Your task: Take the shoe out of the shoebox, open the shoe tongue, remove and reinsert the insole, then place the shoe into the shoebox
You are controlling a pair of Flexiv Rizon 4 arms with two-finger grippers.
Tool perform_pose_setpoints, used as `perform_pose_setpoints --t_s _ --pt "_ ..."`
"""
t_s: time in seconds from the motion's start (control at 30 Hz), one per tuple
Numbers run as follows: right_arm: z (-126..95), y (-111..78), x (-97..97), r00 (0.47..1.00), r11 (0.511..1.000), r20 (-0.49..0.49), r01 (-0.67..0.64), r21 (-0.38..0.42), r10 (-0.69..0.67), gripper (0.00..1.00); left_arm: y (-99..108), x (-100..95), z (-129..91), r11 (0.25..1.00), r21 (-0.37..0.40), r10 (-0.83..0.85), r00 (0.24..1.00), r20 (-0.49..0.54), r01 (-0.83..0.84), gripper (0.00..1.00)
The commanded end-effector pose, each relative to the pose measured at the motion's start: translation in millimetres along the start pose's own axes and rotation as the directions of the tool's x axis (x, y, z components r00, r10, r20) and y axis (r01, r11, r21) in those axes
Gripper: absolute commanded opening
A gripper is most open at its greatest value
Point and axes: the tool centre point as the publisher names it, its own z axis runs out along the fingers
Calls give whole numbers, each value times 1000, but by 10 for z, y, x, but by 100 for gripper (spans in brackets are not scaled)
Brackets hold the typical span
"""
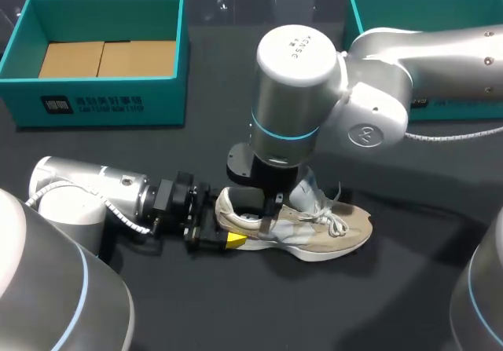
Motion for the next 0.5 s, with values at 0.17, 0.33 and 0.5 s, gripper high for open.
perform_pose_setpoints --t_s 0.17,0.33,0.5 --pt "-31 -238 47 999 999 21 -39 -30 40 15 33 14 -12 1000 1 0 1000 3 0 0" --pt "-14 -317 25 999 998 19 -50 -41 51 26 33 14 -12 1000 1 0 1000 3 0 0" --pt "29 -292 -27 999 998 8 -41 -38 42 35 33 14 -12 1000 1 0 1000 3 0 0"
